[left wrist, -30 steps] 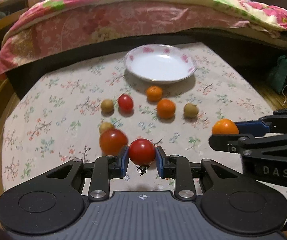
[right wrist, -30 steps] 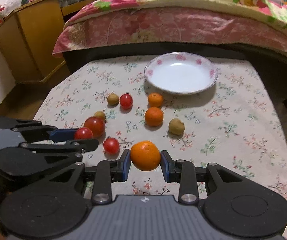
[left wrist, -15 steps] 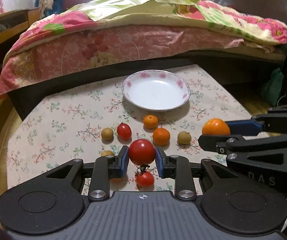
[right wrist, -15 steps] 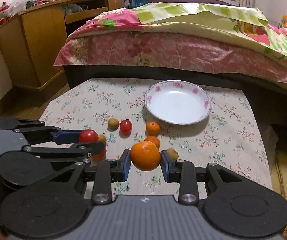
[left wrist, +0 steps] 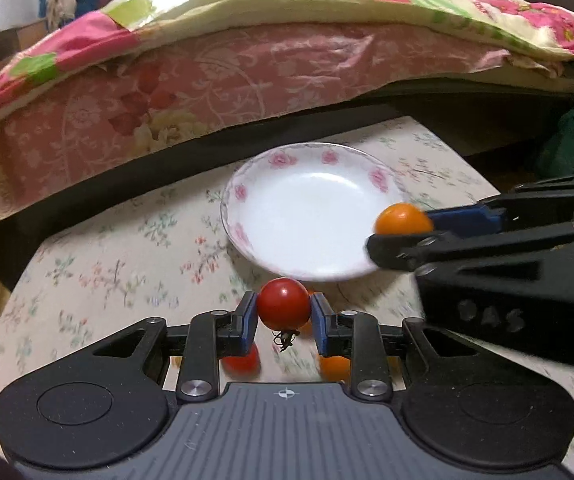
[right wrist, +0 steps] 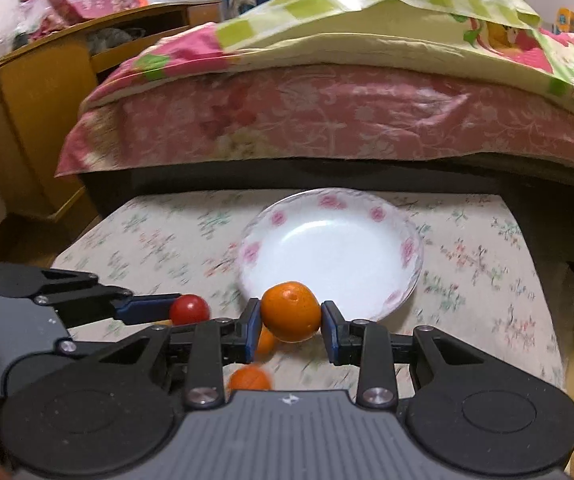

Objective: Organize fruits
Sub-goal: 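Carry the orange and cherry tomato to the white plate and release both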

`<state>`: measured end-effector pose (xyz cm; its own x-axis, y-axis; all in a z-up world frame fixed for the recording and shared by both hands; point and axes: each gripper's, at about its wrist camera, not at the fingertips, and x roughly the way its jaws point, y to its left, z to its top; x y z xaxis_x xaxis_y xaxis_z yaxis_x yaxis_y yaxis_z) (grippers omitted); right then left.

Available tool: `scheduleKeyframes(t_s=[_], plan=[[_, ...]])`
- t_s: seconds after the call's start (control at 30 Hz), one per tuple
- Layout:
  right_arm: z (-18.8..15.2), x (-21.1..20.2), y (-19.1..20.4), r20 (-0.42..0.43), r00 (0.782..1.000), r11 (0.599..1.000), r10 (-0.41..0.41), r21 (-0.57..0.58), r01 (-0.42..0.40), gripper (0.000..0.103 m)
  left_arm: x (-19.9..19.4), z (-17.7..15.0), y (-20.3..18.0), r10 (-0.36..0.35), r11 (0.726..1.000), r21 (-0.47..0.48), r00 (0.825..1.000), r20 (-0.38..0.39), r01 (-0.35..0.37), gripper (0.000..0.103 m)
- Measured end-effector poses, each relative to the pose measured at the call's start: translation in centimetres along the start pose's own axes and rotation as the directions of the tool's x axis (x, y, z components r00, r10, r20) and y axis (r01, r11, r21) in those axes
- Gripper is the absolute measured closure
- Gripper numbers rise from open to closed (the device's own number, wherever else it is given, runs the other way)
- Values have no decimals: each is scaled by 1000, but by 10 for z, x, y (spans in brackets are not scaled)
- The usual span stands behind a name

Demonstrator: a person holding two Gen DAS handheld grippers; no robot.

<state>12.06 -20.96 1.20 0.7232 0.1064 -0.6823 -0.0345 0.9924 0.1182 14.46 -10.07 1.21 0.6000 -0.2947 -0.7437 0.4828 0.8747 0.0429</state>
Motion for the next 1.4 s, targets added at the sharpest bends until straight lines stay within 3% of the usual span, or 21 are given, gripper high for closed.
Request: scheduleKeyframes(t_s=[0.2, 0.47, 0.87, 1.1, 1.27, 1.4], plan=[[16, 40, -24, -28, 999, 1000, -30, 7, 31, 71, 34, 21, 12, -1, 1000, -13, 1000, -8, 1, 67], [18, 73, -35, -62, 997, 999, -46, 5, 46, 71, 67, 30, 5, 19, 999, 47, 1000, -22, -18, 68], [16, 82, -43, -58, 996, 997, -68, 27, 69, 70, 75, 33, 4, 26, 998, 59, 999, -23, -25, 64], [18, 77, -41, -34, 995, 996, -93, 8, 94, 69, 68, 35, 5, 44, 998, 56, 999, -16, -43, 51], [20, 70, -35, -7, 996, 996, -93, -6, 93, 59, 59, 35, 7, 53, 997, 62, 999, -11, -52, 46], [20, 62, -28, 16, 994, 994, -104, -37, 105, 58, 51, 35, 8, 53, 997, 59, 999, -5, -52, 44]])
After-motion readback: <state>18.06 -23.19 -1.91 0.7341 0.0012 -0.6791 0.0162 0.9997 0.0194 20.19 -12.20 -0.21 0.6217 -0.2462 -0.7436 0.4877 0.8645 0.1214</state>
